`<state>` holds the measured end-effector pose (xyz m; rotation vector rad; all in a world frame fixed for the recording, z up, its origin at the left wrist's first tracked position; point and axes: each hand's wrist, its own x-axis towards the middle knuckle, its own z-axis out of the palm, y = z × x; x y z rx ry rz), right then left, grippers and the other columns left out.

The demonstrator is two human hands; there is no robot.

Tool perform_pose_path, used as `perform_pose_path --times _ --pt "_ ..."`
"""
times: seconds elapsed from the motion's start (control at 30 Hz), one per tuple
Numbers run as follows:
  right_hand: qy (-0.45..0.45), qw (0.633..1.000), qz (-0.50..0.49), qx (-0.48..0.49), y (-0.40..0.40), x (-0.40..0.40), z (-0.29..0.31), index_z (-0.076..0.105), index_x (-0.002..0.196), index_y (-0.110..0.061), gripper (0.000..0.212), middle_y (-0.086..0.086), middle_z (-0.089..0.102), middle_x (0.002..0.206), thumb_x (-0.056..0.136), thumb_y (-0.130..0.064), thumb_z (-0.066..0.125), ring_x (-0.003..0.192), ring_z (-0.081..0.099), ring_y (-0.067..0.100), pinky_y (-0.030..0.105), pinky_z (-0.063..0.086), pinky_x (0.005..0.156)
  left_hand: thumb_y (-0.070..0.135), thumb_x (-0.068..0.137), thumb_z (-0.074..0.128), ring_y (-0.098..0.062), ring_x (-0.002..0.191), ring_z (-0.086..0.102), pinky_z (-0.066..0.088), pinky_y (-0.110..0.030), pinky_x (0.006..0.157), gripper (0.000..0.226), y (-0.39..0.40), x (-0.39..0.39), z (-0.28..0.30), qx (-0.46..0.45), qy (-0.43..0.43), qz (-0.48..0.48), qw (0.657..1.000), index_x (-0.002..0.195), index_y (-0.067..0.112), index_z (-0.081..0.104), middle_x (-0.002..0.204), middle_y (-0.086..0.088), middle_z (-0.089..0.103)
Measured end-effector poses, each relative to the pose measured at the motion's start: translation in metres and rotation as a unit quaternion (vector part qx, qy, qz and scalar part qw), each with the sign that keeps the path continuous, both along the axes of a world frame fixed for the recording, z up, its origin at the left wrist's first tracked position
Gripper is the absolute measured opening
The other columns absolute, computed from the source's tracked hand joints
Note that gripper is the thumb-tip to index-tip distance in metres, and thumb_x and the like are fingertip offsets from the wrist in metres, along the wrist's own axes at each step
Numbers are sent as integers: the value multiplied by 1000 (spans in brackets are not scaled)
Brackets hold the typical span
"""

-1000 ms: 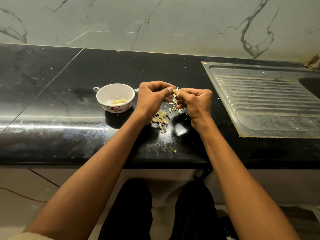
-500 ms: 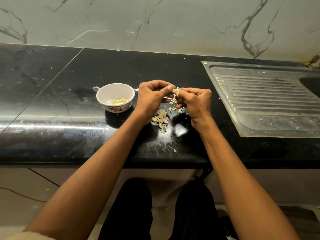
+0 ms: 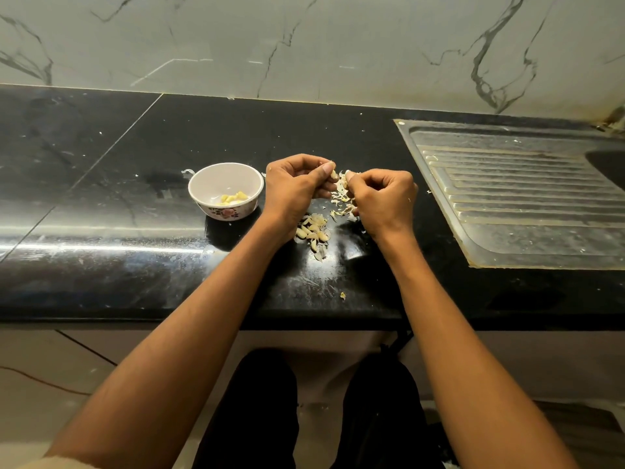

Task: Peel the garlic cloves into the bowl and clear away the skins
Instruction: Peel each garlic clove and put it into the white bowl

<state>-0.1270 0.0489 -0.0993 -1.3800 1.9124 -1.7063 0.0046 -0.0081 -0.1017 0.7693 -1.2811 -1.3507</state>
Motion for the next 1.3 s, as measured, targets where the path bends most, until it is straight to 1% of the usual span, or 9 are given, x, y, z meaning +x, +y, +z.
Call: perform_pose_path --times 0.17,0.3,0.43,0.6,0.73,0.93,1.07,1.2,1.3 --pt "108 994 -33 -7 0 0 -3 72 64 -13 12 -6 67 59 74 -12 77 54 61 11 21 49 53 3 92 73 -18 63 65 55 -25 61 5 -2 -1 -2 7 -12 15 1000 88 -1 73 74 -13 71" --pt "105 994 -19 2 -3 -5 -7 72 76 -16 18 -2 67 74 68 0 76 60 54 4 15 46 53 6 91 75 -17 63 64 53 -24 60 7 -4 -1 -4 9 -25 23 999 88 0 73 75 -14 71" --pt "75 997 10 -5 -4 -4 -5 81 97 -26 23 -2 69 98 79 -11 82 74 65 4 11 51 64 7 92 74 -17 65 65 53 -24 58 8 -4 -2 -5 -7 -49 30 998 91 -1 73 77 -15 72" --pt "53 997 36 -33 -4 2 -4 83 88 -17 7 -5 77 84 81 -18 83 71 72 7 23 59 67 7 90 76 -17 67 69 56 -26 60 8 -4 -2 -6 -27 -63 43 997 91 -1 75 77 -16 74" --pt "80 996 20 -42 -3 3 -6 83 87 -14 8 -4 78 82 78 -15 82 66 71 4 23 59 64 7 90 77 -16 66 69 56 -27 62 9 -3 -3 -6 -42 -68 40 996 91 -2 75 77 -17 75" --pt "94 993 14 -66 -1 1 -5 83 84 -16 5 -7 75 77 80 -15 81 64 69 4 19 56 60 0 86 77 -13 73 72 56 -25 67 9 0 -1 -4 -57 -68 5 996 95 3 77 81 -7 77" --pt "140 987 18 -83 0 1 -6 83 85 -15 7 -3 76 78 80 -16 78 64 68 5 18 54 60 1 86 78 -18 79 72 60 -33 75 11 0 0 -4 -65 -67 -5 996 93 9 79 83 -7 78" --pt "160 982 21 -99 -1 1 -6 83 84 -15 7 -3 75 76 81 -17 78 63 67 5 17 52 59 1 86 78 -19 81 73 59 -34 74 12 1 0 -5 -70 -63 -10 995 93 10 79 84 -7 78" --pt "161 981 21 -108 0 1 -6 83 84 -16 6 -3 75 76 81 -16 78 63 66 5 16 51 59 -1 84 79 -14 76 72 58 -28 70 13 1 0 -4 -62 -62 -2 996 92 8 78 81 -4 77"
